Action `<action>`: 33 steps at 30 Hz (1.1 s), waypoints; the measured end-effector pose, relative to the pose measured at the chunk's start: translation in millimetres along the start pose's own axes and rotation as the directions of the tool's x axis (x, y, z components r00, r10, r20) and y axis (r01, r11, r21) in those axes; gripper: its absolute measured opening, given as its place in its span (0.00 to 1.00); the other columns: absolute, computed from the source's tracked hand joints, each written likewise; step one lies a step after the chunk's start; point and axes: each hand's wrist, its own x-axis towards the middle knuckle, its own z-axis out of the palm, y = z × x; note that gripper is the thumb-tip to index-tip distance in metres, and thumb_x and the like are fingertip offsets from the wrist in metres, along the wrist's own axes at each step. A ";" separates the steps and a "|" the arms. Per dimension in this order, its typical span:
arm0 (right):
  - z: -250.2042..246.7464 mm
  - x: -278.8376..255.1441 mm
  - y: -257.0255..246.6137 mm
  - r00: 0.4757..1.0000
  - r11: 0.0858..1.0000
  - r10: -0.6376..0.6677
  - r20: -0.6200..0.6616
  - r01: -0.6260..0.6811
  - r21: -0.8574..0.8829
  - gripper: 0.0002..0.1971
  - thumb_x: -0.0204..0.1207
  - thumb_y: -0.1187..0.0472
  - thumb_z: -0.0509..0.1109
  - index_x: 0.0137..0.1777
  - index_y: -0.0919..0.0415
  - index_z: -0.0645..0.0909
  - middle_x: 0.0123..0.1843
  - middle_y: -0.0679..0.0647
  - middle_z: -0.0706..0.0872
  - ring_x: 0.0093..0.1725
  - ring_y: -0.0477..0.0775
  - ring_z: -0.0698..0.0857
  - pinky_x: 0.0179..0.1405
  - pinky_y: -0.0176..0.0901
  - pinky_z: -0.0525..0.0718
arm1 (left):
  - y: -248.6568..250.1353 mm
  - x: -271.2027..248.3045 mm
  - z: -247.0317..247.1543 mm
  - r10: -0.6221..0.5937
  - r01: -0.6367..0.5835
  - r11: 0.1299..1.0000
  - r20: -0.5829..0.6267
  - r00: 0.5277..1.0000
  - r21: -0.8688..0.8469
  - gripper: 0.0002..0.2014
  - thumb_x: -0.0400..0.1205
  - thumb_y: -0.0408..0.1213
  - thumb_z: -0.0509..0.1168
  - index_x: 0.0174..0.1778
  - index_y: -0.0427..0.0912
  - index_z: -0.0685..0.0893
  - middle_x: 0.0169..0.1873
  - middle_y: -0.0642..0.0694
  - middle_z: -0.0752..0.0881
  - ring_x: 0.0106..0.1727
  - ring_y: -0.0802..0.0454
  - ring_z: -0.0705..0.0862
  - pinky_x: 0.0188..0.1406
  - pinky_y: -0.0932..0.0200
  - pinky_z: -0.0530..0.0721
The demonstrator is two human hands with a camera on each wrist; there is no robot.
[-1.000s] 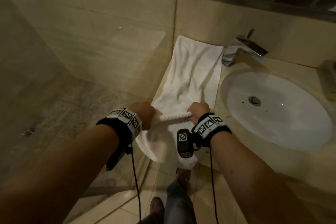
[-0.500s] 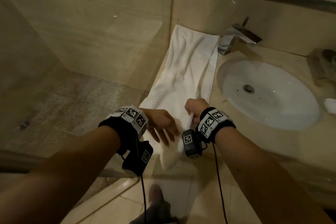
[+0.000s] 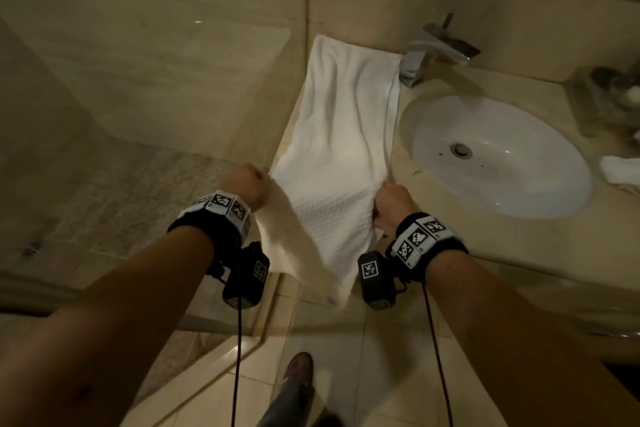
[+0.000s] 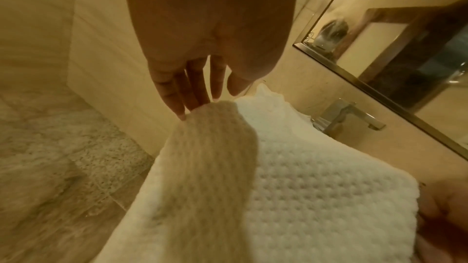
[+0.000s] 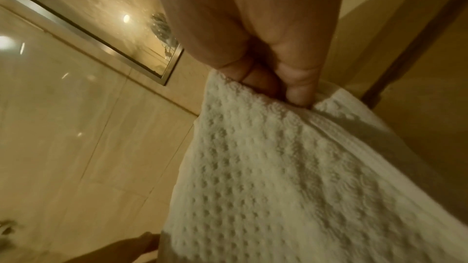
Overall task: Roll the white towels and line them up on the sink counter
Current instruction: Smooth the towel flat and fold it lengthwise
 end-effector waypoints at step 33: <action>-30.7 11.5 2.9 0.968 0.846 -0.232 -0.098 0.151 -0.511 0.15 0.75 0.57 0.69 0.40 0.72 0.82 0.38 0.60 0.80 0.41 0.57 0.79 0.40 0.43 0.73 | 27.3 -12.1 4.2 0.258 -0.295 0.953 -0.324 0.910 -0.068 0.12 0.77 0.42 0.67 0.41 0.38 0.72 0.37 0.41 0.78 0.37 0.43 0.75 0.36 0.55 0.69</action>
